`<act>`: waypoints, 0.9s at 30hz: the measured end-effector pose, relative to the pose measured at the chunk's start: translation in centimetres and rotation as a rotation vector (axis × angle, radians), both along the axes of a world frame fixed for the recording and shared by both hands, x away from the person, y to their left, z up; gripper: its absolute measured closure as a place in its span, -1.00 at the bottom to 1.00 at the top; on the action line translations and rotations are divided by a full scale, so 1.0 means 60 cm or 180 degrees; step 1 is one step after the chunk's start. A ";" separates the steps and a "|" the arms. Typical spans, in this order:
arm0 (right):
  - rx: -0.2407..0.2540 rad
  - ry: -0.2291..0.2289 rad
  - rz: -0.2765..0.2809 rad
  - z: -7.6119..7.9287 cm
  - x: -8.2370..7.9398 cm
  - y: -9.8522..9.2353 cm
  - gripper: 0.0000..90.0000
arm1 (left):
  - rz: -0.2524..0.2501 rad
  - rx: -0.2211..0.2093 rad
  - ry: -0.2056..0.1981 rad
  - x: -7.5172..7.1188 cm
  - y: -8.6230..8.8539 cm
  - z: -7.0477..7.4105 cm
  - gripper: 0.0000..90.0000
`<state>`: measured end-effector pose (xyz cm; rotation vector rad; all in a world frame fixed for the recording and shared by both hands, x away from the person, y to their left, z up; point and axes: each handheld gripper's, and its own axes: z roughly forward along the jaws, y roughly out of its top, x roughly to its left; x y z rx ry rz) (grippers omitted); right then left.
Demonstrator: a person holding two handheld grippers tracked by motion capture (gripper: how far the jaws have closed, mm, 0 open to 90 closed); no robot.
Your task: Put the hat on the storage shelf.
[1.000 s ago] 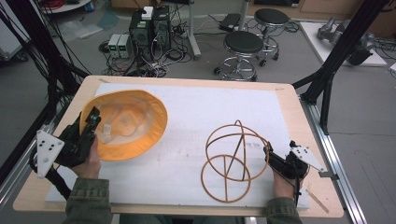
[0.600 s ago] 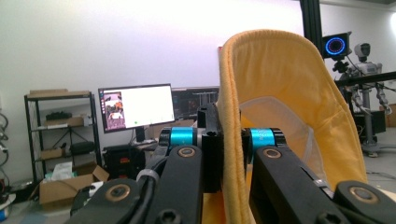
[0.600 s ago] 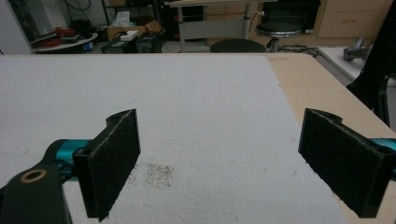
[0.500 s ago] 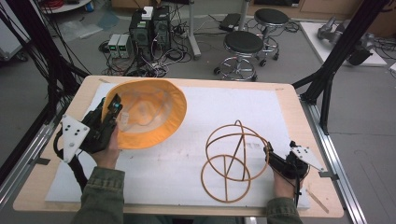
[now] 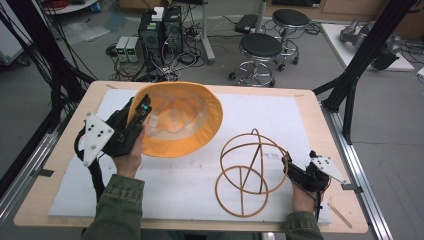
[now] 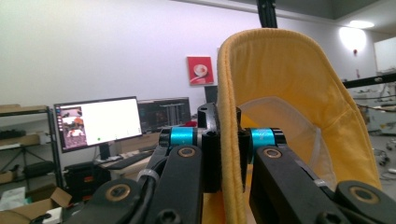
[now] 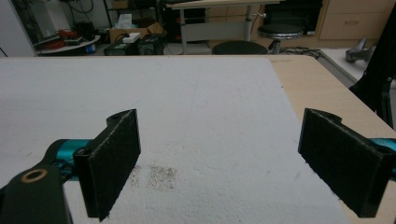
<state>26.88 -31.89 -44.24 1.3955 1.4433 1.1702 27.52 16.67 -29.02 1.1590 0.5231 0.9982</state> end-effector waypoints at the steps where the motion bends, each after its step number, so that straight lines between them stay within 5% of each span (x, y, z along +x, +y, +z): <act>1: 0.0002 -0.0001 -0.0001 0.000 0.000 0.000 -0.74 | -0.0023 0.0023 -0.0006 0.004 -0.009 0.005 0.94; 7: 0.0020 -0.0006 0.0002 0.000 0.000 0.001 -0.74 | -0.0048 0.0247 -0.0071 0.017 -0.054 0.029 0.94; 27: 0.0053 -0.0059 0.0013 0.001 -0.001 0.001 -0.74 | -0.0137 0.0385 -0.0189 0.034 -0.172 0.066 0.93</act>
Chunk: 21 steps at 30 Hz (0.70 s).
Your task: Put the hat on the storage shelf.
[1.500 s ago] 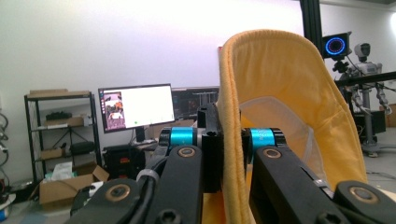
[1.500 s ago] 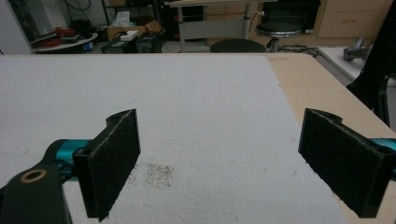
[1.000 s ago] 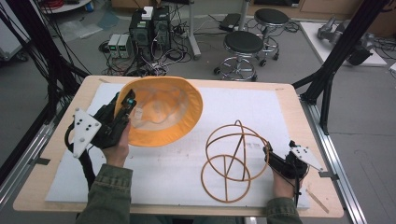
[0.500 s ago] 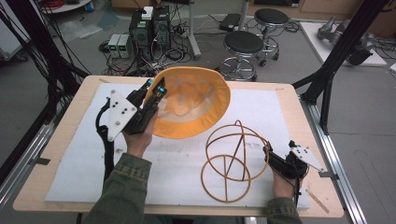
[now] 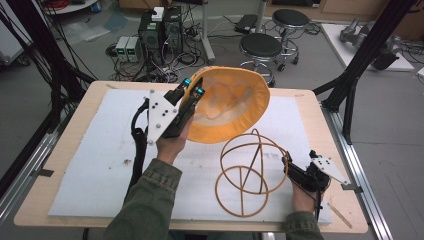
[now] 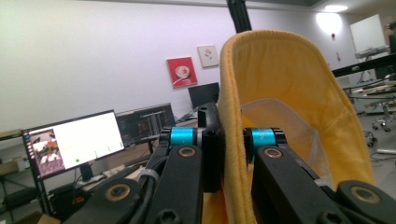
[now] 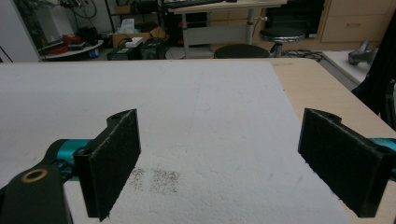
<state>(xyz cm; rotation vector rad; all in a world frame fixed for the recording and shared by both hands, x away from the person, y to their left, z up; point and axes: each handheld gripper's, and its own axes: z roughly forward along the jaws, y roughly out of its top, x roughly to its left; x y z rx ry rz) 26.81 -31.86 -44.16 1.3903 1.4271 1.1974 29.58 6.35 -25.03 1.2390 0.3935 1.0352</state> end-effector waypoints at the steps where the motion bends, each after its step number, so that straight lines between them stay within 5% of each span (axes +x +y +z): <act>1: 0.0001 -0.0003 0.0002 0.000 0.000 0.000 -0.74 | -0.0012 0.0030 -0.0022 -0.002 -0.005 0.002 0.93; 6: 0.0019 -0.0019 -0.0010 0.002 -0.001 -0.001 -0.74 | -0.0076 0.0278 -0.0167 -0.014 -0.045 0.010 0.93; 21: 0.0036 -0.0032 -0.0025 0.002 -0.002 -0.006 -0.74 | -0.0771 0.0392 -0.0314 -0.077 -0.083 0.012 0.93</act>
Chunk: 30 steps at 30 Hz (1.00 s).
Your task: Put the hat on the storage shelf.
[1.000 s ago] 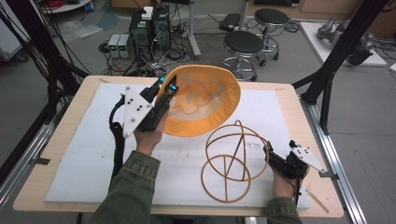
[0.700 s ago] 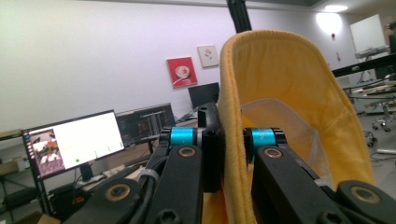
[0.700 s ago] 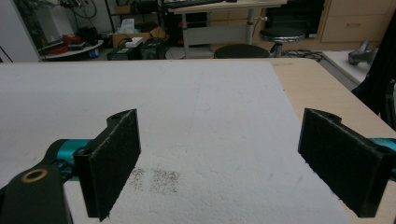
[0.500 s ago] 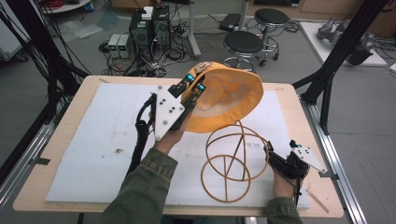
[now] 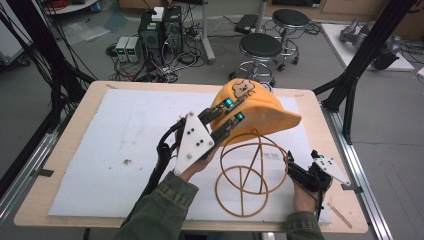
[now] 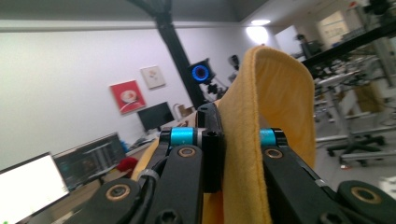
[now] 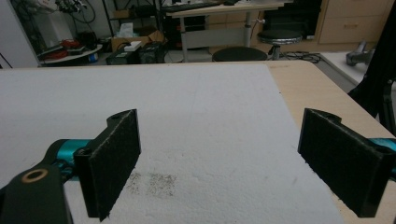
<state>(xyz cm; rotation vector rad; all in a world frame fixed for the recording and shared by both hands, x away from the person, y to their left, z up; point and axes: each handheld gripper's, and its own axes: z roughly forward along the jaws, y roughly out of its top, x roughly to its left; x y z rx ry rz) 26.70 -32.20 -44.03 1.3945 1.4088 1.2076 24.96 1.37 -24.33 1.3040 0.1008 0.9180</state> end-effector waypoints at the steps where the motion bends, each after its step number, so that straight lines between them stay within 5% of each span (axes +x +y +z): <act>1: -0.0010 0.0003 -0.0003 0.000 0.000 0.000 -0.74 | -0.0064 0.0020 -0.0004 -0.008 -0.002 -0.002 0.93; 10: -0.0012 0.0020 -0.0004 0.000 0.000 0.001 -0.74 | -0.0745 0.0236 0.0226 -0.041 -0.019 -0.017 0.93; 17: -0.0006 0.0028 -0.0014 0.000 0.000 0.001 -0.74 | -0.1222 0.0487 0.0475 -0.055 -0.032 -0.055 0.93; 23: -0.0007 0.0027 -0.0017 0.000 0.000 0.001 -0.74 | -0.1371 0.0782 0.0619 -0.059 -0.037 -0.089 0.93; 30: -0.0020 0.0033 -0.0022 -0.001 0.001 0.001 -0.74 | -0.1548 0.0841 0.0783 -0.056 -0.027 -0.109 0.93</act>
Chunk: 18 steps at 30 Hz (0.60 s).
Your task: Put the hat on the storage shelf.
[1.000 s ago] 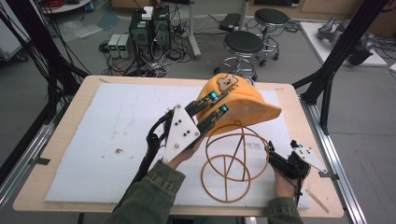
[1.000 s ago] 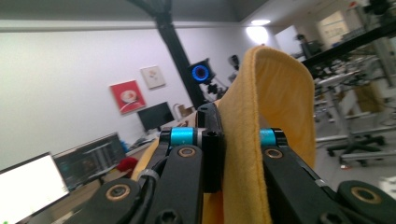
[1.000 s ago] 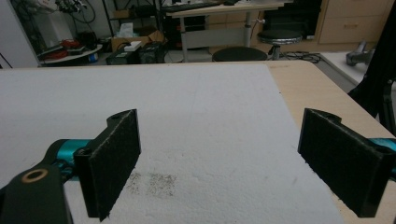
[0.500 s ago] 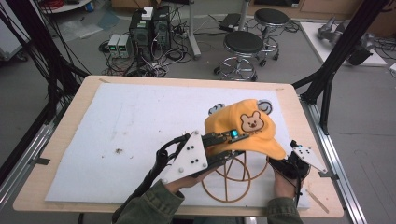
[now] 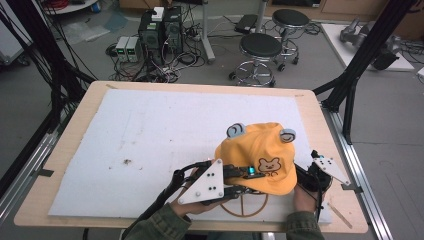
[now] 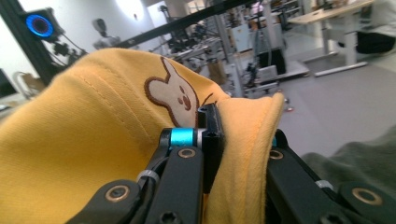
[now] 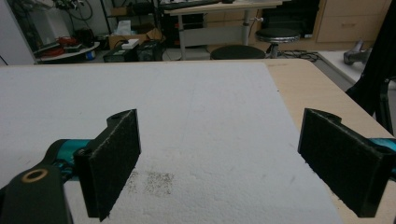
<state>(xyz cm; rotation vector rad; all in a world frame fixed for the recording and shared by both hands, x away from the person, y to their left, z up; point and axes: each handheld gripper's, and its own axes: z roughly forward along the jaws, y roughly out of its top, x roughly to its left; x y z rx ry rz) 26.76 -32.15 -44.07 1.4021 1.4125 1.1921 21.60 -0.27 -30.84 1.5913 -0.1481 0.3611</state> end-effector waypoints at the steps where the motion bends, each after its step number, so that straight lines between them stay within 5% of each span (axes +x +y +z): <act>1: -0.0001 -0.0003 -0.0004 0.000 0.000 0.000 -0.74 | -0.0037 0.0007 0.0037 0.001 0.001 -0.002 0.93; 7: 0.0007 0.0006 -0.0012 0.000 -0.001 0.000 -0.74 | -0.0183 0.0074 0.0278 0.006 0.003 -0.010 0.92; 10: 0.0003 0.0001 -0.0012 0.000 -0.001 -0.001 -0.74 | -0.0223 0.0170 0.0284 0.005 0.002 -0.013 0.91; 18: -0.0013 -0.0004 -0.0014 0.000 0.000 -0.001 -0.74 | -0.0174 0.0173 0.0236 0.000 0.002 -0.015 0.79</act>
